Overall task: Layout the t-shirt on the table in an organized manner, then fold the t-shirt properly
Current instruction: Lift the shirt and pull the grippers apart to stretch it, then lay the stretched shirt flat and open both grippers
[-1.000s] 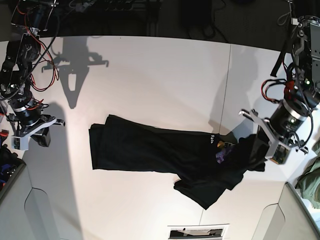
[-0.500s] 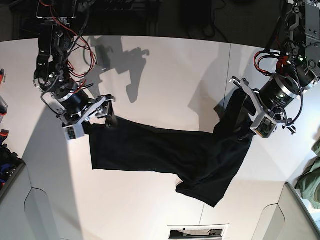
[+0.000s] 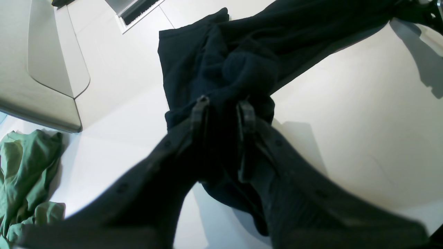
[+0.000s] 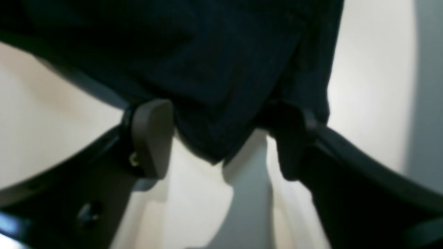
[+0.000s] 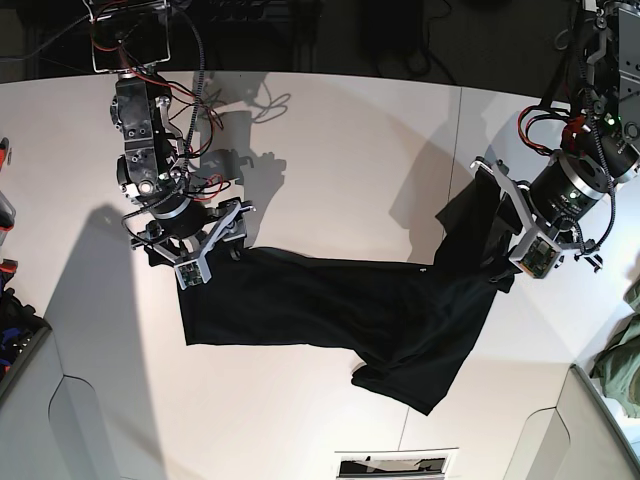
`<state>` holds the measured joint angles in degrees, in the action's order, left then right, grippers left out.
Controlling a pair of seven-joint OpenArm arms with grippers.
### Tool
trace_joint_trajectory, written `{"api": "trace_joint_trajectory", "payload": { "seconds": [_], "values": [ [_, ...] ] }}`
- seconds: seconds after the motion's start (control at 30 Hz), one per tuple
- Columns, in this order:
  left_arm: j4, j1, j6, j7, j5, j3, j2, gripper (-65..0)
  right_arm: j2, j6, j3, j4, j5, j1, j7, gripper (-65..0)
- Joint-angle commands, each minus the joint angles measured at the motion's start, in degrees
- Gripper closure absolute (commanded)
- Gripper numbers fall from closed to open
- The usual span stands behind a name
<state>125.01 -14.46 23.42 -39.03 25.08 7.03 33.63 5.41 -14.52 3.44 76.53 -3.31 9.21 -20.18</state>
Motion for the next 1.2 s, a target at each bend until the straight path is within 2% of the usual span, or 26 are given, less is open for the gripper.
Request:
{"api": "trace_joint_trajectory", "payload": {
  "seconds": [0.0, 0.07, 0.1, 0.3, 0.47, 0.53, 0.7, 0.8, 0.9, 1.0, 1.17],
  "values": [
    [0.81, 0.5, -0.46, 1.27, 0.17, 0.46, 0.81, -15.1, 0.13, 0.26, -0.09, 0.85, -0.42, 1.44, 1.27, -29.9],
    [0.81, 0.48, -0.46, 1.27, 0.17, 0.46, 0.81, -15.1, 0.13, 1.05, -0.09, 0.85, -0.37, 1.9, 1.11, -6.9],
    [0.81, 0.48, -0.46, 1.27, 0.17, 0.46, 0.83, -15.1, 0.13, 2.25, -0.09, 0.87, -0.37, 2.1, 1.18, 0.0],
    [0.79, 0.7, -0.61, 1.29, -2.34, 0.46, 0.83, -15.1, 0.31, 3.8, -1.44, 1.66, -1.29, 4.63, 0.79, 0.0],
    [0.59, 1.14, -6.01, 1.53, -7.56, 1.42, 0.85, -15.1, 0.46, 3.85, -6.16, 9.73, -1.18, 4.9, -1.55, 0.0],
    [0.59, 1.11, -6.25, 1.46, -8.41, 2.99, 0.85, -15.1, 0.81, 3.85, -8.39, 13.86, -0.87, 4.87, -4.35, 0.0],
    [0.59, 0.96, -5.16, -0.04, -7.28, 7.69, 0.87, -15.1, 5.99, 3.72, -14.23, 20.5, 5.88, 4.02, -9.68, 0.0],
    [0.59, -1.01, -2.16, -1.46, -3.45, 9.68, 0.85, -15.1, 9.25, 2.64, -18.23, 20.87, 8.83, 2.34, -10.23, 0.0],
    [0.59, -4.42, 0.31, -1.49, -2.99, 10.03, 0.85, -15.1, 11.32, 0.79, -22.25, 20.87, 12.83, -0.26, -10.27, 0.0],
    [0.59, -7.61, 1.53, -1.51, -3.02, 10.03, 0.83, -15.1, 11.76, -1.95, -26.18, 20.87, 16.2, -2.91, -10.34, 0.0],
    [0.59, -12.98, 1.57, -1.97, -3.04, 10.03, 0.85, -15.1, 11.74, -6.97, -31.52, 20.9, 22.62, -8.11, -12.17, 0.0]
  ]
}}
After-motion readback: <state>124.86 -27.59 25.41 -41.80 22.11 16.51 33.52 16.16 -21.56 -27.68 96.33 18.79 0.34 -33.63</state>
